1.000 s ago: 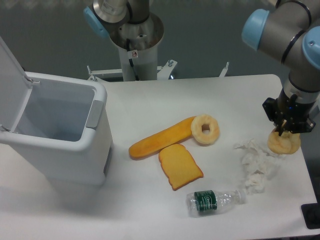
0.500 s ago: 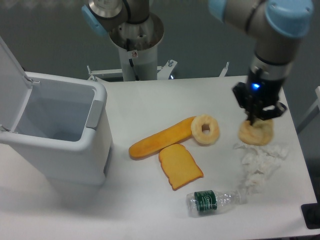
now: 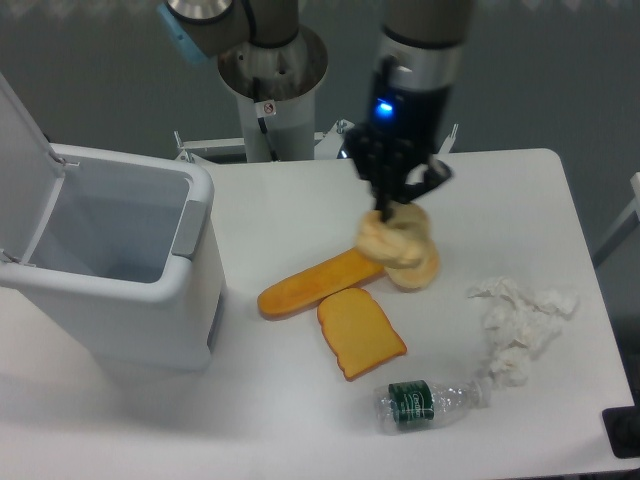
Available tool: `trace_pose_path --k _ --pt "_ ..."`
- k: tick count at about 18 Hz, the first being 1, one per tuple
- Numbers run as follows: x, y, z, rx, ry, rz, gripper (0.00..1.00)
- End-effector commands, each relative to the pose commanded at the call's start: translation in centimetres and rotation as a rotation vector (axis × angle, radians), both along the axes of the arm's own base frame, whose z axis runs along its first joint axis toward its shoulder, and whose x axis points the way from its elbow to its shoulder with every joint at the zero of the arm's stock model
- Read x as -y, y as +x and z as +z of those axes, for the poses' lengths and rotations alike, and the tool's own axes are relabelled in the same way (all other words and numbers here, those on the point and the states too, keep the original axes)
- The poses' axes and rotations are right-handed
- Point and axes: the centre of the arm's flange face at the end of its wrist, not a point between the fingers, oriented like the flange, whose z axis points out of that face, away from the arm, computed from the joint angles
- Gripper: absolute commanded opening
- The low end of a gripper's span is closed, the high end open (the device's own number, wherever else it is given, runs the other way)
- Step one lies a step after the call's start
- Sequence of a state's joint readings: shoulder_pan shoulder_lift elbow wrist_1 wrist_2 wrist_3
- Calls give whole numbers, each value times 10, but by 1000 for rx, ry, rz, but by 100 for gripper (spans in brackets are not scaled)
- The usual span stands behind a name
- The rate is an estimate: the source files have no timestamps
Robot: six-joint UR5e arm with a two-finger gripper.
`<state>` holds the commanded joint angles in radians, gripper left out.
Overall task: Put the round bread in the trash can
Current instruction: 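Carry the held round bread over the open white trash bin, then open the gripper to drop the round bread into the bin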
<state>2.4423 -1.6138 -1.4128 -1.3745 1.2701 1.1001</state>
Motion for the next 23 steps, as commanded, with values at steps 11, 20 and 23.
trace_pose_path --k 11,20,23 --pt "-53 154 15 78 35 -74 0" --pt "-60 181 -4 181 35 -100 100" --pt "-58 180 -4 182 33 -93 100"
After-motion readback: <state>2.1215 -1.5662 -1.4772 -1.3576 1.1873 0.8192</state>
